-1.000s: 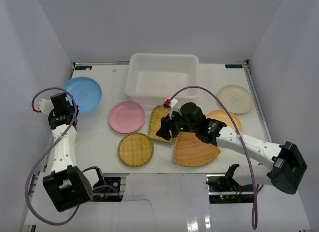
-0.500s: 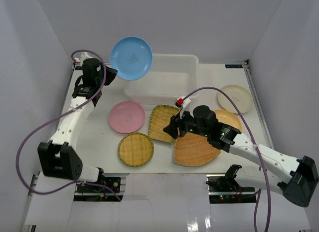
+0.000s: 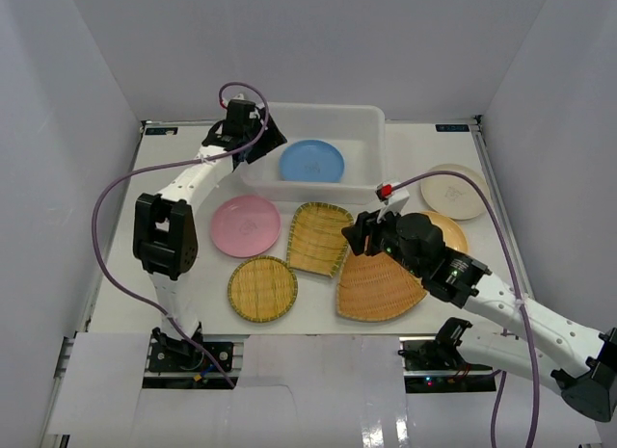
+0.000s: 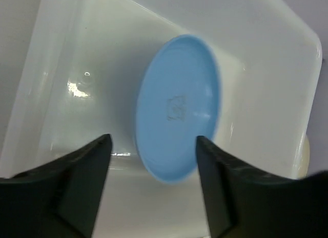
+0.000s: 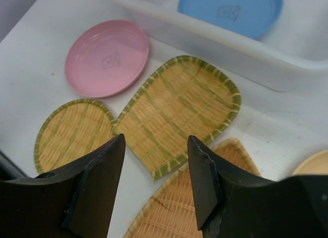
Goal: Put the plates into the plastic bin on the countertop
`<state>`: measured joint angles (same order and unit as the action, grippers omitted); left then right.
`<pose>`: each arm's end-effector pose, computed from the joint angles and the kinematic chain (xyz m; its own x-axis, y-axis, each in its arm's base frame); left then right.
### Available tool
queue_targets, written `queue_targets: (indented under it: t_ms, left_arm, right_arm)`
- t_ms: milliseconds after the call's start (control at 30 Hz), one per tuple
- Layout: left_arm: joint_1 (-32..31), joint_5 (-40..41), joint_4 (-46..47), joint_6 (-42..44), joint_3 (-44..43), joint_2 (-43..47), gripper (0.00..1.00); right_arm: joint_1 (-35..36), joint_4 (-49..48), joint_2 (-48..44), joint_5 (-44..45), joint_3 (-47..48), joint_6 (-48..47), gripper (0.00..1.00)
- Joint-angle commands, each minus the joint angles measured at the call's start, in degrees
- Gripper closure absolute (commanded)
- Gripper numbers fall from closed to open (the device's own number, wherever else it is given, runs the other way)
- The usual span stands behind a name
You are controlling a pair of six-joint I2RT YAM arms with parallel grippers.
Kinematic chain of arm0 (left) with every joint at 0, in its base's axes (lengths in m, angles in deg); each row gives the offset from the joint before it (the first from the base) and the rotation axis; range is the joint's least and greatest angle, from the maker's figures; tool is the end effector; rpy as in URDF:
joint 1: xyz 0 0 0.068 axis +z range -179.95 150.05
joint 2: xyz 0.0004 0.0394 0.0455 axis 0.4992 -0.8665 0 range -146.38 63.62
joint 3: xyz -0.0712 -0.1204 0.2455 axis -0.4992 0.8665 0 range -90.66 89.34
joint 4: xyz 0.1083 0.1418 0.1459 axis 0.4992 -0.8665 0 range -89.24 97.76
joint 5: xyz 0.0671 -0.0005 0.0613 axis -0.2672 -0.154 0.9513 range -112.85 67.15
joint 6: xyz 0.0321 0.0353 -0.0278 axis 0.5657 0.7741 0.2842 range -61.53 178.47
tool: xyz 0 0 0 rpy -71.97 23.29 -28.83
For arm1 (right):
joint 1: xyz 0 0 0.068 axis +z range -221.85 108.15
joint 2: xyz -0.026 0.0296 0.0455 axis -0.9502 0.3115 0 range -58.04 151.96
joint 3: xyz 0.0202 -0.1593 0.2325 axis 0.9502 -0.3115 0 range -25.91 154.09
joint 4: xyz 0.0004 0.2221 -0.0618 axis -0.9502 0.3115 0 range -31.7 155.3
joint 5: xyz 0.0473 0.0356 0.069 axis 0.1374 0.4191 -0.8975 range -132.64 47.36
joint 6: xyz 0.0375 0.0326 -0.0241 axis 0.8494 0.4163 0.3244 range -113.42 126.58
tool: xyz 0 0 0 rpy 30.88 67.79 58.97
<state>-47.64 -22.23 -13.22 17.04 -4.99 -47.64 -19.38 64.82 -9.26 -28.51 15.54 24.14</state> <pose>0.4072 -0.1295 0.2961 -0.6346 -0.4921 -0.5960 -0.1655 0.8397 -0.5172 0.1073 0.1248 0.3257 -0.3275 0.0540 -0.9433 -0.5515 0.7997 0.2372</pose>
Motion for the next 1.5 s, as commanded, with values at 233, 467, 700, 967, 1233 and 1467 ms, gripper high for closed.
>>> queue_targets:
  t_ms: [233, 467, 700, 967, 1233, 1467]
  left_arm:
    - [0.6, 0.2, -2.8, 6.0, 7.4, 25.0, 0.12]
    - [1.3, 9.6, -2.4, 0.5, 43.9, 56.6, 0.18]
    - [1.4, 13.7, -6.5, -7.3, 60.6, 69.5, 0.14]
    - [0.8, 15.9, -8.6, -14.8, 62.6, 67.5, 0.12]
    - [-2.2, 19.3, -3.2, -17.5, 65.2, 66.0, 0.12]
    - [-2.1, 22.0, -0.8, -16.9, 64.9, 60.3, 0.13]
  right_arm:
    - [-23.6, -2.6, 4.9, 0.0, 3.9, 6.3, 0.41]
    - [-43.2, -3.5, 11.8, 9.1, 3.6, 9.1, 0.37]
    - [-57.6, -5.8, 15.8, 13.6, -0.8, 13.9, 0.23]
    - [-68.9, -9.9, 27.2, 3.4, -1.6, 16.5, 0.25]
    - [-69.3, -14.8, 38.7, -2.4, 1.2, 18.8, 0.32]
    - [-69.5, -17.9, 46.5, -3.0, 5.1, 19.6, 0.37]
